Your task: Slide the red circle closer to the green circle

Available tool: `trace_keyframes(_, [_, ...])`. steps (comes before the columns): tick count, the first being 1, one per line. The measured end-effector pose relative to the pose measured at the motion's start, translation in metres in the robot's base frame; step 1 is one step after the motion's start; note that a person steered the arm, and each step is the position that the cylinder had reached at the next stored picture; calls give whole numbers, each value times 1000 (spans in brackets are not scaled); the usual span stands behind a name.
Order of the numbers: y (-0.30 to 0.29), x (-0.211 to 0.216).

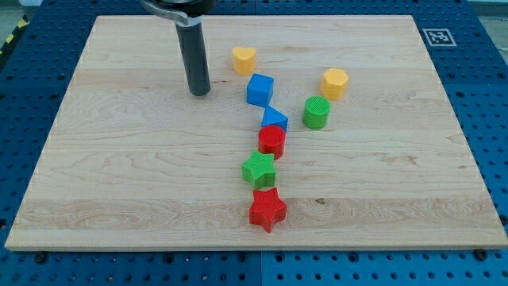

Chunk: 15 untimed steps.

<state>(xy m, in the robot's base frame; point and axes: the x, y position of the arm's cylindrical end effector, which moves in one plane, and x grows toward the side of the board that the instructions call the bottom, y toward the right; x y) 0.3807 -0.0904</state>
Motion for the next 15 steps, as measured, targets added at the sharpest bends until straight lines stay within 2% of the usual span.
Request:
trace_keyframes(2, [-3, 0])
trace_keyframes(3, [-42, 25])
trace_keyframes(4, [-71, 77])
trace_keyframes(5, [-65, 142])
trace_keyframes(6, [-62, 178])
trace_keyframes(7, [-45, 192])
trace_keyframes(9, [66, 222])
trace_keyframes(11, [76, 222])
trace_keyframes(15, [197, 221])
